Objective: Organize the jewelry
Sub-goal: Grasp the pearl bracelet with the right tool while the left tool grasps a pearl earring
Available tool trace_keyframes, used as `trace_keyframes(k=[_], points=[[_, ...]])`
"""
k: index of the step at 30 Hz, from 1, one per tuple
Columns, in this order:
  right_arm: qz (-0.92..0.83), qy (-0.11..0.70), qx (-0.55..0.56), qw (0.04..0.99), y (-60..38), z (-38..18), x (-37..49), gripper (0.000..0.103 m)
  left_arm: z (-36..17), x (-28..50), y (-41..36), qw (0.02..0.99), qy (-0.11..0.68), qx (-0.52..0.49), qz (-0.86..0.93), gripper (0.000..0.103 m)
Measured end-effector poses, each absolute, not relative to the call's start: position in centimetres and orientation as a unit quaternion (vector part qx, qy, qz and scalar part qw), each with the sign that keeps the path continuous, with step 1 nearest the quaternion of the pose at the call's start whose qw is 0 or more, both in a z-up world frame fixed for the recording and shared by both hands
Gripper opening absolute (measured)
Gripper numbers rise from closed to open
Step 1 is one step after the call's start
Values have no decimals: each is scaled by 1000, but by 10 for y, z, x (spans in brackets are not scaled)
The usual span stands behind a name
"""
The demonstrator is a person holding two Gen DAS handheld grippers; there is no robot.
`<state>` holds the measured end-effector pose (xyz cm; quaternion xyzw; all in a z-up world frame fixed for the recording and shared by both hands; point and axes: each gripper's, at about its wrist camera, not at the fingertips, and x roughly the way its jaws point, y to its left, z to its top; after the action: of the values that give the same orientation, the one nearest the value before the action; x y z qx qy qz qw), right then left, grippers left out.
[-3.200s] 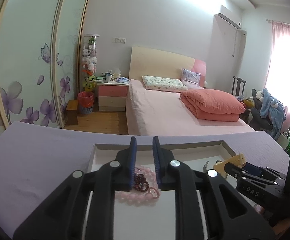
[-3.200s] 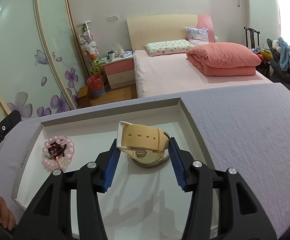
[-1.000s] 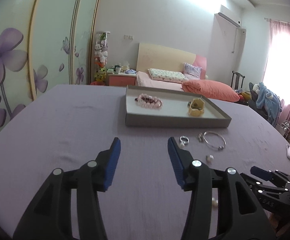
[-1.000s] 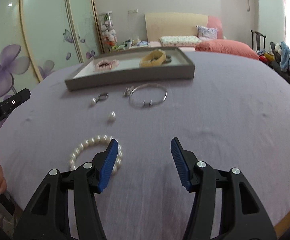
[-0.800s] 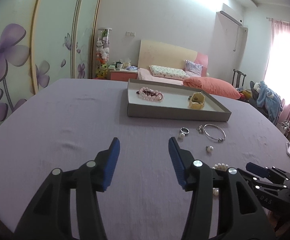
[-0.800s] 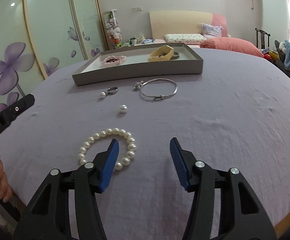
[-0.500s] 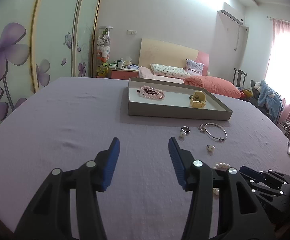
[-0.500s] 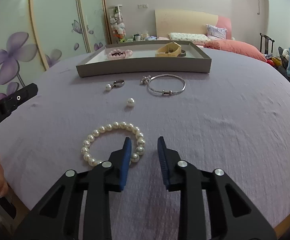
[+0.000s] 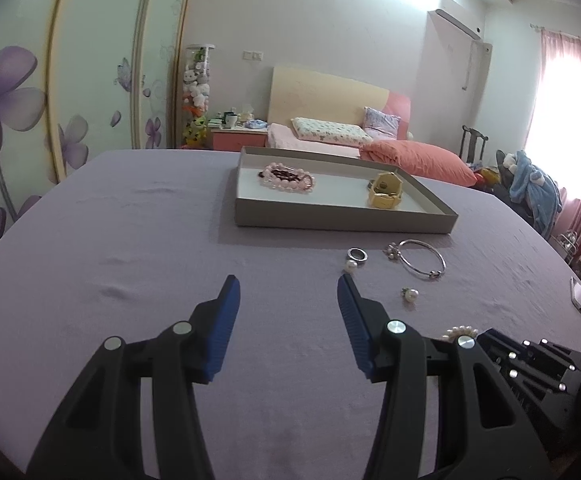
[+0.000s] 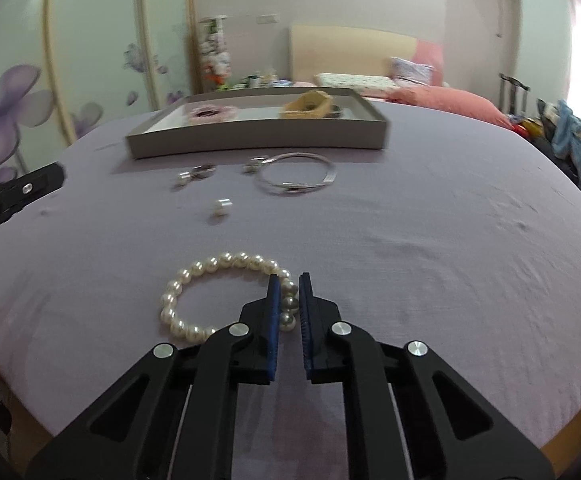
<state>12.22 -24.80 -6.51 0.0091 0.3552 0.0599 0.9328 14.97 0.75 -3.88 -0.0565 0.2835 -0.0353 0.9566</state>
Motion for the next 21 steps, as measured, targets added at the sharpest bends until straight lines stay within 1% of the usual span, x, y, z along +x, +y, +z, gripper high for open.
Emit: trace_keyframes(k=[8,18,19,21], points=[[0,354,44,934,-288,-67,131,10,-42,179,-23,944,320,-38,-68,50],[0,353,55,934,-298,-67,135,10,-62,234,-57,909,408,-24,-85,50],[0,352,56,934,-298,-68,135,10,-63,238,-58,908,410,-19,-83,49],[1,352,58,934,-299,-68,136,10,-64,246,-62,906,415,-10,-78,44]])
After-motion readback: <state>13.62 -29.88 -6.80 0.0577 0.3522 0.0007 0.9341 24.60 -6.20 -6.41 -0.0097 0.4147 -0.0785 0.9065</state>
